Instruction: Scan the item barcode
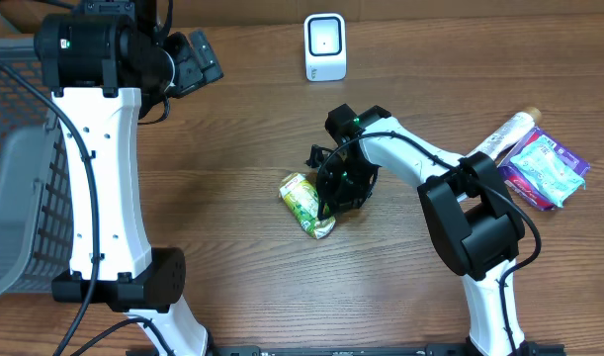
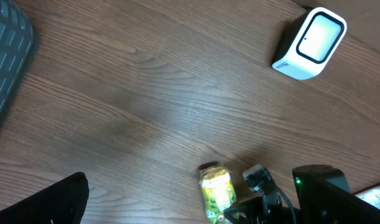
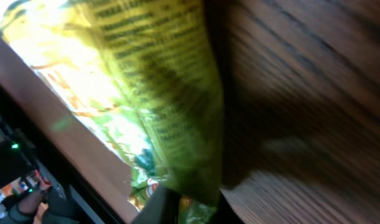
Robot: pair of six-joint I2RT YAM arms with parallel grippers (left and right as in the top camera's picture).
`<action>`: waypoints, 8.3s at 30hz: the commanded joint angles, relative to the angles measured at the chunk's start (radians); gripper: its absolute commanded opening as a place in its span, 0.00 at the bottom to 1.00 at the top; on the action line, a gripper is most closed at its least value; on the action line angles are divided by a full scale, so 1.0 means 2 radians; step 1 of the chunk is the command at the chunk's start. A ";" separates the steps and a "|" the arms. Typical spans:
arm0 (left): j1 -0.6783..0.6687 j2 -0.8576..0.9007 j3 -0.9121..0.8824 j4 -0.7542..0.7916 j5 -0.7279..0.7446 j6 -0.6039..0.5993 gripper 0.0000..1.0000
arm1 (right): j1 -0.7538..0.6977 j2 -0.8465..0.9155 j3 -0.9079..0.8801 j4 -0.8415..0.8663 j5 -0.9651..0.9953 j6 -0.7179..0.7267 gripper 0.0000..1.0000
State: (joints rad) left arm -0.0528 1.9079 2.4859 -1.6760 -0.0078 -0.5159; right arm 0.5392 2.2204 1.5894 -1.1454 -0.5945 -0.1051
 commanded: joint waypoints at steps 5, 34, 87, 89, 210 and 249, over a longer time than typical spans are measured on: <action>0.000 0.001 -0.002 0.001 0.002 0.006 0.99 | -0.022 -0.001 0.010 0.000 -0.086 -0.001 0.04; 0.000 0.001 -0.002 0.001 0.002 0.006 0.99 | -0.225 -0.233 0.137 -0.084 -0.488 -0.102 0.04; 0.000 0.001 -0.002 0.001 0.002 0.006 1.00 | -0.014 -0.022 0.165 0.455 0.537 -0.199 0.04; 0.000 0.001 -0.002 0.001 0.002 0.006 0.99 | -0.014 -0.013 0.165 0.465 0.526 -0.199 0.04; 0.000 0.001 -0.002 0.001 0.002 0.006 1.00 | -0.026 0.110 0.334 0.473 0.523 -0.495 0.04; 0.000 0.001 -0.002 0.001 0.002 0.006 1.00 | -0.023 -0.033 0.334 0.237 0.414 -0.226 0.03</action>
State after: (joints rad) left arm -0.0528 1.9079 2.4859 -1.6760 -0.0078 -0.5159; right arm 0.4934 2.4096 2.2215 -0.6247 0.2646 -0.7948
